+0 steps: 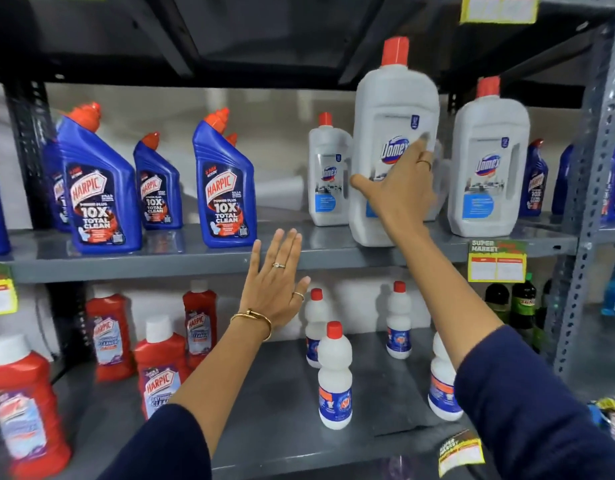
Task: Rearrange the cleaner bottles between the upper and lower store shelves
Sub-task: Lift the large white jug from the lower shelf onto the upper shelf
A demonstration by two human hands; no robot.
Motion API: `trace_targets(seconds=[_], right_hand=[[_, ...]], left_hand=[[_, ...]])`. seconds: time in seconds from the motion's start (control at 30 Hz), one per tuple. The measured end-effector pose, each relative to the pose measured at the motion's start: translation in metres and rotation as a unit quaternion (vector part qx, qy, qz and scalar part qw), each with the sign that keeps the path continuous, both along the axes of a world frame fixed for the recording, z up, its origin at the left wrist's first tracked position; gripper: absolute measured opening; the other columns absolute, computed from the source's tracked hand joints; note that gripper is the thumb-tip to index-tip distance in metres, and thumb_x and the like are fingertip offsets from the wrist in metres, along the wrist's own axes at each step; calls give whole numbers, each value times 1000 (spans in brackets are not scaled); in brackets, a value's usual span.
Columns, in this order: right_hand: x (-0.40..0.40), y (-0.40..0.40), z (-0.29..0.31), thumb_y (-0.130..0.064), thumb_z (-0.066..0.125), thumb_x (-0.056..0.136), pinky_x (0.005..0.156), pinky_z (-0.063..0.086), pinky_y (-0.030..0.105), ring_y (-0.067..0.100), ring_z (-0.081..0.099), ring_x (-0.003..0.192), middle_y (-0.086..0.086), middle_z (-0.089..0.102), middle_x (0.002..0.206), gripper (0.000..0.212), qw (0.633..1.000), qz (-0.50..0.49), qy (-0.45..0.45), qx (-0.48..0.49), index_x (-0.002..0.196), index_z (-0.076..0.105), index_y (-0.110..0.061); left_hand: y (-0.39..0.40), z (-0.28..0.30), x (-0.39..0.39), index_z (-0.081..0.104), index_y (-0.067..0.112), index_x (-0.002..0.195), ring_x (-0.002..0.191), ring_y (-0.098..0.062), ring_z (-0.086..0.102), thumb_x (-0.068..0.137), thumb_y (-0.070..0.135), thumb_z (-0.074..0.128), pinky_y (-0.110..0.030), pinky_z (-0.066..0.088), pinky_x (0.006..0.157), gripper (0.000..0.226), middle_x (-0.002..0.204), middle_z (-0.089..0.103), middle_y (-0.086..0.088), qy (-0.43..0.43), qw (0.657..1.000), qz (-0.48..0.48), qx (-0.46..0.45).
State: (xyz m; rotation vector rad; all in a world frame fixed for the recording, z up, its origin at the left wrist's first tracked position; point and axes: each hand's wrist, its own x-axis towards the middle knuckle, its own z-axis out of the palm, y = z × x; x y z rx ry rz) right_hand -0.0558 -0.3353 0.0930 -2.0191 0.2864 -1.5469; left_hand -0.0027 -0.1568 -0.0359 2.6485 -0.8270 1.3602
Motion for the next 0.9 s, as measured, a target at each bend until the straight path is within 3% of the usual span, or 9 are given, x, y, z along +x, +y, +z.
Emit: trace_targets(seconds=[0.1, 0.2, 0.27, 0.37, 0.8, 0.9], right_hand=[[24, 0, -1, -48, 77, 60, 85, 44, 47, 38, 41, 121, 21, 34, 140, 115, 1000, 1, 29, -4, 141, 12, 1], [45, 3, 0, -47, 79, 60, 85, 44, 48, 40, 41, 120, 23, 32, 141, 116, 999, 9, 50, -11, 140, 12, 2], [56, 7, 1, -45, 79, 60, 85, 44, 48, 41, 41, 120, 24, 30, 142, 116, 998, 14, 63, -15, 141, 10, 2], [67, 12, 0, -44, 79, 60, 84, 43, 48, 41, 41, 119, 22, 31, 141, 116, 998, 14, 63, -14, 141, 9, 0], [73, 16, -7, -51, 78, 60, 82, 45, 46, 40, 42, 117, 22, 35, 138, 113, 996, -11, 83, -9, 139, 15, -1], [71, 17, -8, -54, 77, 61, 84, 45, 47, 40, 41, 118, 23, 34, 139, 114, 996, -6, 93, -13, 140, 14, 0]], left_hand=[[0, -2, 2, -13, 16, 136, 136, -22, -15, 91, 41, 34, -45, -22, 107, 70, 155, 6, -7, -8, 1000, -1, -1], [-2, -4, 3, 10, 9, 141, 138, -28, 11, 87, 41, 44, -55, -4, 110, 71, 150, 25, -11, -35, 999, 17, 3], [-3, -5, 4, 18, 7, 139, 136, -31, 20, 85, 43, 37, -51, -3, 113, 67, 148, 31, -12, -52, 998, 20, -2], [-3, -6, 6, 19, 7, 139, 136, -31, 16, 84, 43, 30, -43, -8, 110, 67, 147, 31, -12, -56, 998, 11, -11], [-2, -5, 1, 16, 6, 140, 136, -32, 18, 84, 43, 27, -41, -10, 109, 67, 148, 28, -13, -36, 999, 9, -9], [-2, -5, 1, 10, 8, 140, 138, -31, 8, 85, 43, 27, -41, -15, 109, 67, 150, 22, -12, -27, 1000, 3, -12]])
